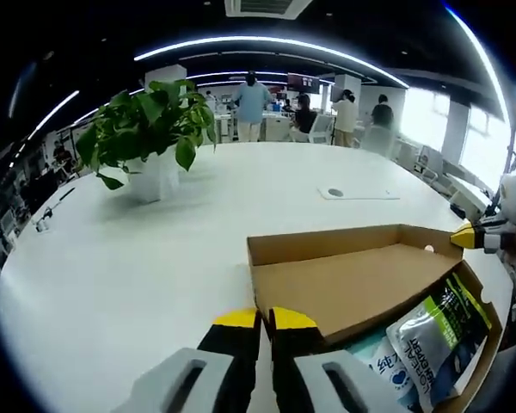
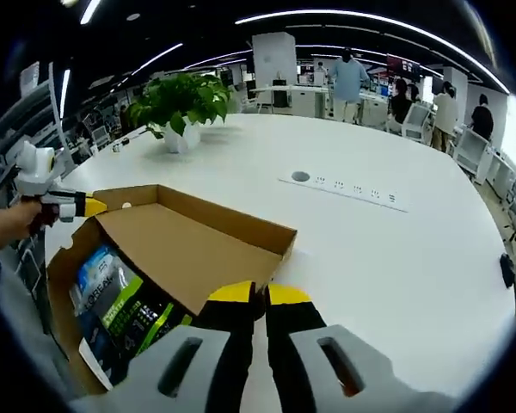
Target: Operate the shoe box by opening the lid, removing the specified soft item, and placing it in the target area until the item is outside and the box remains undamaged.
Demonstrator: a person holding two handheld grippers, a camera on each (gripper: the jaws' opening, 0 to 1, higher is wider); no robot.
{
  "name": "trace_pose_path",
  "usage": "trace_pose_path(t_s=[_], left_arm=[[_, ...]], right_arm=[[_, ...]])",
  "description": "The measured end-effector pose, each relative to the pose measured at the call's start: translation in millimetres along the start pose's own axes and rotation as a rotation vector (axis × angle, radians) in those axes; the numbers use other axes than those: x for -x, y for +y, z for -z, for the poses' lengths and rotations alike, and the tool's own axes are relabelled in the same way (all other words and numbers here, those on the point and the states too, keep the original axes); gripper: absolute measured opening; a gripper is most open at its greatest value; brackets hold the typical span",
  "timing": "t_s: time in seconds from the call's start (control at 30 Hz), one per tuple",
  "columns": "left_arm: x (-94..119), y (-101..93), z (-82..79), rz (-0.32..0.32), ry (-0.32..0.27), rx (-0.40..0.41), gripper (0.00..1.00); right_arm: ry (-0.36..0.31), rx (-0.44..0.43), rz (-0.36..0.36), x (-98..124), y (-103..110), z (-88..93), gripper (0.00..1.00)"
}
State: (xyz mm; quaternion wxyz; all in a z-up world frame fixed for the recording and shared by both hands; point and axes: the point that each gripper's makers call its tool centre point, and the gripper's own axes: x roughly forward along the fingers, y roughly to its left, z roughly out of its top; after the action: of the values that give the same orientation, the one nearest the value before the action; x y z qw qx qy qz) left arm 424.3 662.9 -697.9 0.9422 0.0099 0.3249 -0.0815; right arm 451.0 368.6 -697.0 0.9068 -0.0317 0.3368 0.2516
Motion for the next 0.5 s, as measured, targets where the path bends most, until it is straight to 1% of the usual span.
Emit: trace_pose_path(t_s=[0.07,0.13,0.23,0.37,0.43,0.5], left_arm=[[-0.1,-0.1,0.1,-0.001,0.009,-0.007,0.03],[0.0,-0.1,0.4,-0.001,0.02,-0.017,0.03],[0.8,-0.9,0.6,-0.001,0.035,-0.044,0.04],[2.7,-1.9,0.6,-0.003,0.042,-0.058,0.04],[4.0,-3.5,1.0,-0.001,0.047,-0.074,0.06],[6.2,-6.9,0.0,0.009,0.049,-0.075,0.11]], right_arm=[[0.008,-0.02,-0.008,-0.9,-1.6,0.4,0.03],[0.011,-0.021,-0.014,-0.2,-0.1,0.5,0.03],[0.012,-0.006,-0.017,0.9,1.6,0.4,0.03],[0.011,0.016,-0.025,2.5,3.6,-0.4,0.04],[0.012,0.023,-0.035,4.3,5.1,-0.9,0.05],[0.011,0.026,-0.053,5.8,7.5,-1.8,0.08]])
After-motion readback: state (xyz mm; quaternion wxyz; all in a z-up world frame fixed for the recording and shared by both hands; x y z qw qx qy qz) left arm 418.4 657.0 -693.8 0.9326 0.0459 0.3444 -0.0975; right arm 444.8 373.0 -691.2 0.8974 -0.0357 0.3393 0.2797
